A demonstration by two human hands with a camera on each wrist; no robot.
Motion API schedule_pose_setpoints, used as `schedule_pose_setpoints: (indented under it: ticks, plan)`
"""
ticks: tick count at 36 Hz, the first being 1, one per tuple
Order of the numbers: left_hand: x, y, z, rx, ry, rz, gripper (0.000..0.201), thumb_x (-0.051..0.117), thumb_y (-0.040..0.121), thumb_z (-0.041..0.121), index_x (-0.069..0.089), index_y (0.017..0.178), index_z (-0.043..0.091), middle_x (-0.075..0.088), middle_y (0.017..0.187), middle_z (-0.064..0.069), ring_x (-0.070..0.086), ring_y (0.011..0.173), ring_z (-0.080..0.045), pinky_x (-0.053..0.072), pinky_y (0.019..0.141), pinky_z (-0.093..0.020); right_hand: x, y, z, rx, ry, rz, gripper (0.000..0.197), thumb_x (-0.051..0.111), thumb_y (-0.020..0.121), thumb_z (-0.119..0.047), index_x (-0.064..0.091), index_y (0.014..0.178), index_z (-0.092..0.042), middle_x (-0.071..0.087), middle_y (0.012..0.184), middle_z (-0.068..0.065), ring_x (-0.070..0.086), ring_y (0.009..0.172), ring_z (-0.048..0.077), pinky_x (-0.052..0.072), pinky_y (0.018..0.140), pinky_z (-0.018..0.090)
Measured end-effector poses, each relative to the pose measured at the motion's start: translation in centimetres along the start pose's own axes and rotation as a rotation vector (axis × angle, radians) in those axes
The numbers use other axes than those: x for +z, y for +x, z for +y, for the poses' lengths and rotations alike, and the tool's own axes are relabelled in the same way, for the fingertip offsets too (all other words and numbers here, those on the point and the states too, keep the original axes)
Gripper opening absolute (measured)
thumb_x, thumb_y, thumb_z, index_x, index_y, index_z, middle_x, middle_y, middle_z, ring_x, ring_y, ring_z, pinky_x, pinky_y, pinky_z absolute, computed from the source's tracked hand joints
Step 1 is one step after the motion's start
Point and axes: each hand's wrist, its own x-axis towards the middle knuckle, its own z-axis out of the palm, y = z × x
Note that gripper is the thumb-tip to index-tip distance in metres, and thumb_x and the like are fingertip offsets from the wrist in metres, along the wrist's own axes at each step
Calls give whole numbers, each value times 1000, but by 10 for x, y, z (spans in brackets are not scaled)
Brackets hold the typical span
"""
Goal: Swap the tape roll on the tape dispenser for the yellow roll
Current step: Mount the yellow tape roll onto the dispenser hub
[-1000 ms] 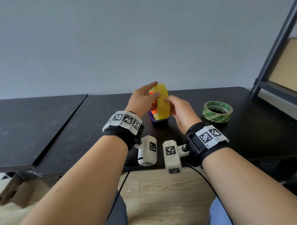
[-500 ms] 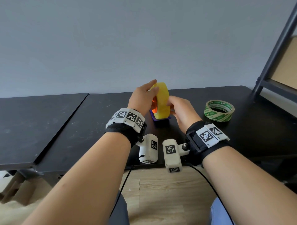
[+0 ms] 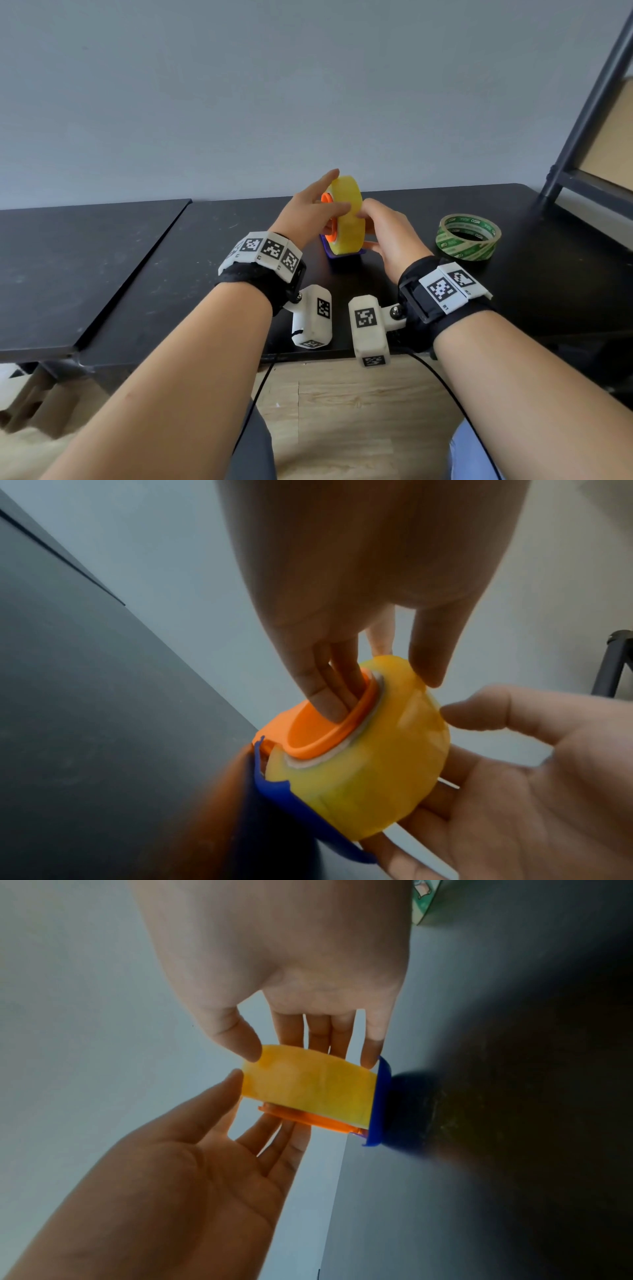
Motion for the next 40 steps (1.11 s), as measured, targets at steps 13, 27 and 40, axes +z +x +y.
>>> schedule_pose_setpoints:
  ticks: [13, 27, 40]
  plan:
    - [0, 6, 2, 23, 54, 48, 43, 52, 98, 28, 50, 141, 32, 62, 89, -12, 63, 72, -26, 58, 64, -28, -1, 2, 2, 7, -6, -3, 26, 55, 80, -14, 65, 103, -7, 66, 109, 14, 65, 96, 25, 52, 98, 48]
    - [1, 7, -1, -4, 71, 81, 45, 42, 101, 35, 43, 145, 33, 64, 87, -9, 67, 73, -26, 57, 68, -34, 1, 8, 7, 4, -46, -23, 9, 53, 87, -15, 61, 85, -19, 65, 93, 3, 63, 87, 14, 52, 98, 45]
    - [3, 0, 1, -10, -35, 59, 57, 59, 93, 20, 42, 146, 31, 67, 93, -21, 65, 79, -27, 58, 88, -46, 0, 9, 7, -9, 0, -16, 10, 53, 88, -24, 61, 85, -19, 68, 91, 5, 66, 90, 23, 54, 93, 43]
